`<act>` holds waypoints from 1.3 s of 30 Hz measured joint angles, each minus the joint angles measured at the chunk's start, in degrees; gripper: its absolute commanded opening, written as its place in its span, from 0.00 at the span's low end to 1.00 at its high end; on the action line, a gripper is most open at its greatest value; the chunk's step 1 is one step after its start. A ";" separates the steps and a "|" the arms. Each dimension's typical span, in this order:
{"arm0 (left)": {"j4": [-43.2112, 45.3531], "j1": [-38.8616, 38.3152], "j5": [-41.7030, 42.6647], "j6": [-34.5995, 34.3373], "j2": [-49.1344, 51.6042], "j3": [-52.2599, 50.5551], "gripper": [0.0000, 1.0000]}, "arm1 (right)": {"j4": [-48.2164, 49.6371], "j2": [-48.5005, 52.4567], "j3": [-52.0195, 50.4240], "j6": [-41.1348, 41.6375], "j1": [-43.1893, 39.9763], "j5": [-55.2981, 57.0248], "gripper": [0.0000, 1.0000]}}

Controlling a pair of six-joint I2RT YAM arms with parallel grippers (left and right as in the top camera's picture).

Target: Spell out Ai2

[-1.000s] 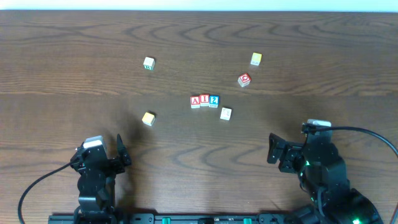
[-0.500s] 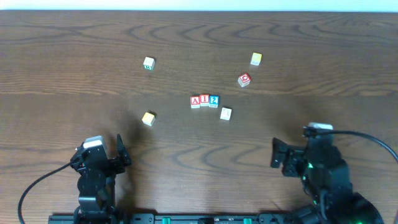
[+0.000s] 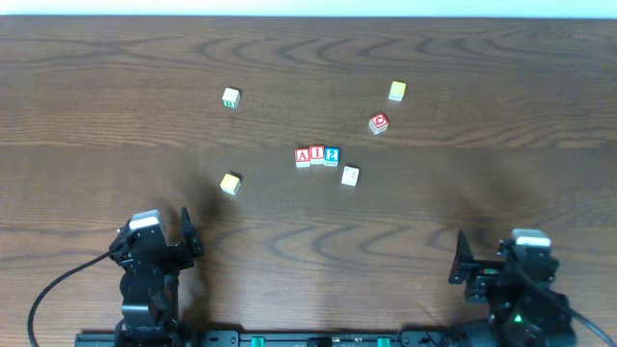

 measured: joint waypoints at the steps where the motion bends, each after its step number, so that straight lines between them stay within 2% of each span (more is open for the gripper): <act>1: 0.02 0.00 0.02 0.00 0.00 -0.02 0.96 | 0.00 -1.16 -1.44 -0.07 -0.22 -0.11 0.99; 16: 0.02 0.00 0.00 0.00 0.00 -0.02 0.95 | 0.98 -3.52 -15.72 1.81 -0.68 -2.58 0.99; 39: 0.02 0.00 0.00 0.00 0.00 -0.02 0.95 | 4.76 -3.52 -19.34 1.90 -0.68 -3.48 0.99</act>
